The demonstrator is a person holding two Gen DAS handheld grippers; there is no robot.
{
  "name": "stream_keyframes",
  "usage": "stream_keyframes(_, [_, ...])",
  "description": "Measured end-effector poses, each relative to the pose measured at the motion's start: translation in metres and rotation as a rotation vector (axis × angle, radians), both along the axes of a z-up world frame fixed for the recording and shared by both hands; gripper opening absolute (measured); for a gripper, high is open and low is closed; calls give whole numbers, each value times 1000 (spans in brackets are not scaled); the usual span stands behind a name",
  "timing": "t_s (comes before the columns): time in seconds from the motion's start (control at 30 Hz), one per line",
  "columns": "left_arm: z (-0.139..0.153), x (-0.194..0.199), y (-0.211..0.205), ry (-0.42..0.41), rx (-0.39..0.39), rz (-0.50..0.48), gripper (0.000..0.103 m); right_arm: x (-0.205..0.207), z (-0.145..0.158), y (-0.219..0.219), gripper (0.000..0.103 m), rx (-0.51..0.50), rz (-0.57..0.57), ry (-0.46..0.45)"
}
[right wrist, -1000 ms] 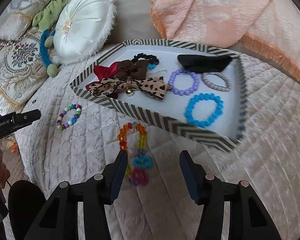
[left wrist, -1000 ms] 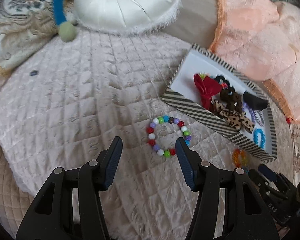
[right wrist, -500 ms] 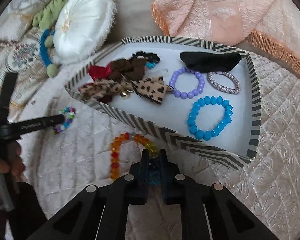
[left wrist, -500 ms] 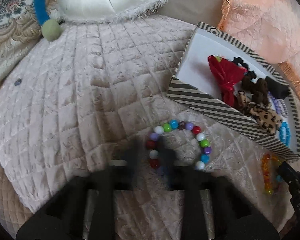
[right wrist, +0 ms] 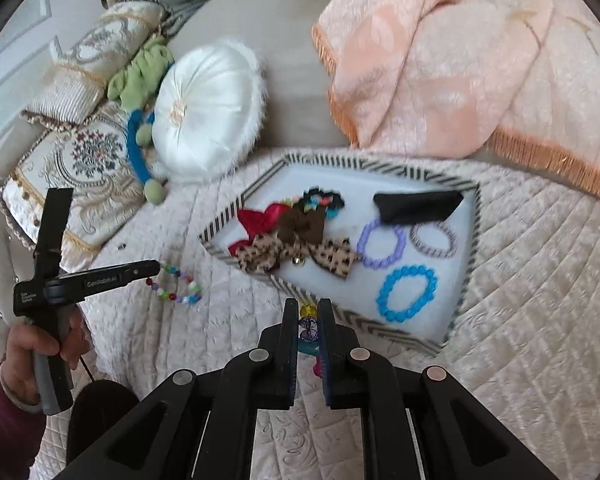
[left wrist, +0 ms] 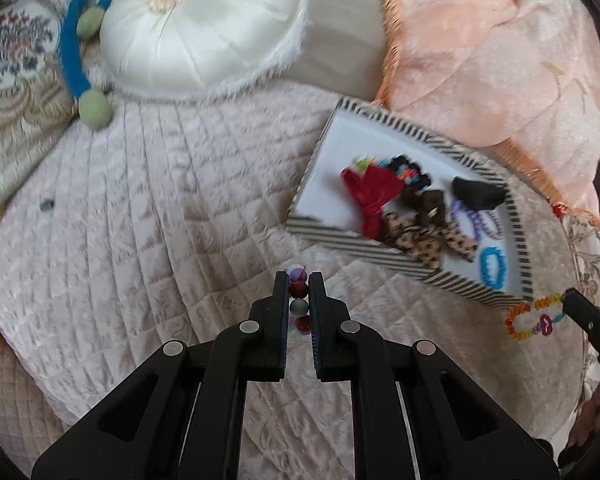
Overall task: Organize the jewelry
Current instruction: 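Carry both bracelets over the tray and lower them inside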
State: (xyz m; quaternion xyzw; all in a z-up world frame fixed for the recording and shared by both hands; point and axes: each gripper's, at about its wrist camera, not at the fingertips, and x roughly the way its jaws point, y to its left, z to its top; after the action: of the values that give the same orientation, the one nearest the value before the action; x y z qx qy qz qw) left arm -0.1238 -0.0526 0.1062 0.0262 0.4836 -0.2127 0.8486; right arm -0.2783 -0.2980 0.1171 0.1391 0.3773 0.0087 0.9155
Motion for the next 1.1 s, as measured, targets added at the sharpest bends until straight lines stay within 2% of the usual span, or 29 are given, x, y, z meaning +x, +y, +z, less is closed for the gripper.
stream_keyframes(0.13, [23,-8,-2,-47,3,-15,8,-6,16,-8,9,-14,-16,-20])
stream_keyframes(0.4, [43,-15,-16,-94,6,-40,8,-10,29,-14,9,-30,-30,-35])
stream_keyframes(0.77, [51,-14,-40,-124,29,-74,8,0,31,-23,9,-33,-46,-30])
stream_keyframes(1.1, [50,-1,-68,-126,54,-99,8,27,18,-30,9,-25,-41,14])
